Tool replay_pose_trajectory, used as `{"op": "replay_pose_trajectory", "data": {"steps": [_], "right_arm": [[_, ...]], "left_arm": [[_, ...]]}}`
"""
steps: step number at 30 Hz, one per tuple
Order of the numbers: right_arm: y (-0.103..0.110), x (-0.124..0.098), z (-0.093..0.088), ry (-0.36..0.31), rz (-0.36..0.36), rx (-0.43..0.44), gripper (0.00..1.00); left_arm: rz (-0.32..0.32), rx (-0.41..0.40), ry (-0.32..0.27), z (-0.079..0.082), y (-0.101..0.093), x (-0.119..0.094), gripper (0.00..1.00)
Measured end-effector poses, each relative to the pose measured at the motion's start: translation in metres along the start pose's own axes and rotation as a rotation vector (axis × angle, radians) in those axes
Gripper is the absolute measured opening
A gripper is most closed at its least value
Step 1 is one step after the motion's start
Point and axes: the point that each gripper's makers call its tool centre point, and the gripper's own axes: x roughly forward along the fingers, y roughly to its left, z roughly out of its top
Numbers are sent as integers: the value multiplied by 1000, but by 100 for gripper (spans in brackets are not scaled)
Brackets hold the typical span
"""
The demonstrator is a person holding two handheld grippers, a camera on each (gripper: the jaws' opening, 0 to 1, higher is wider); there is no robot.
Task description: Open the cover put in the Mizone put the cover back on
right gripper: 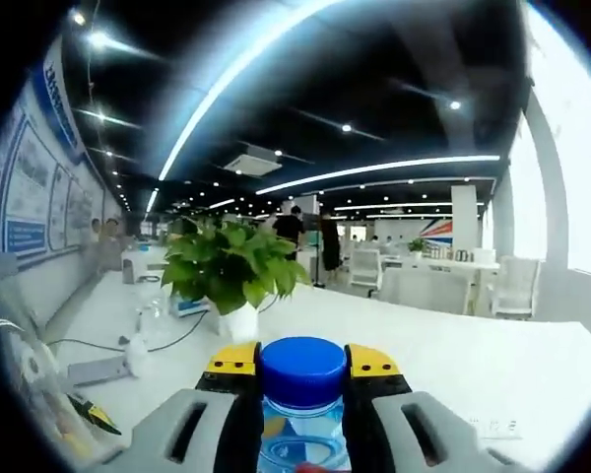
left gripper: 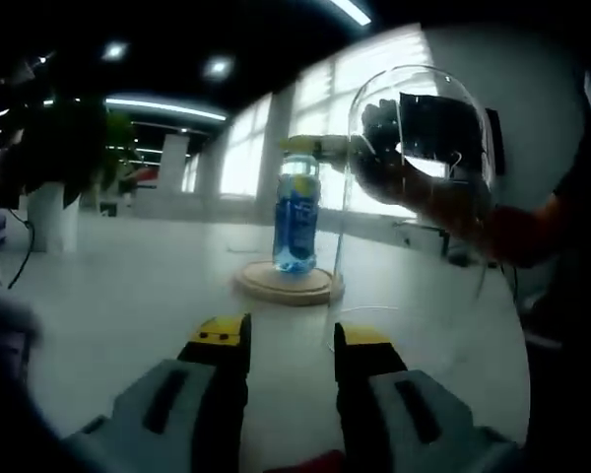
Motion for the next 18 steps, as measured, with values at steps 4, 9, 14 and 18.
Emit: {"op": "replay_pose_trajectory", "data": {"steps": [4,9,14,18], "right_arm": [[0,2,-2,3,-2,9,23],[-4,0,-2,-10,-13,35,24],[-2,-2,-3,-20,-11,28,24],[-3,-3,-2,-46,-12,38,24]], "left_arm": [[0,1,0,0,0,0,27],[1,5,0,0,-1,0,27],[-6,7,-1,1,-2,0,27],[-6,11,2,0,-3,0,27]]}}
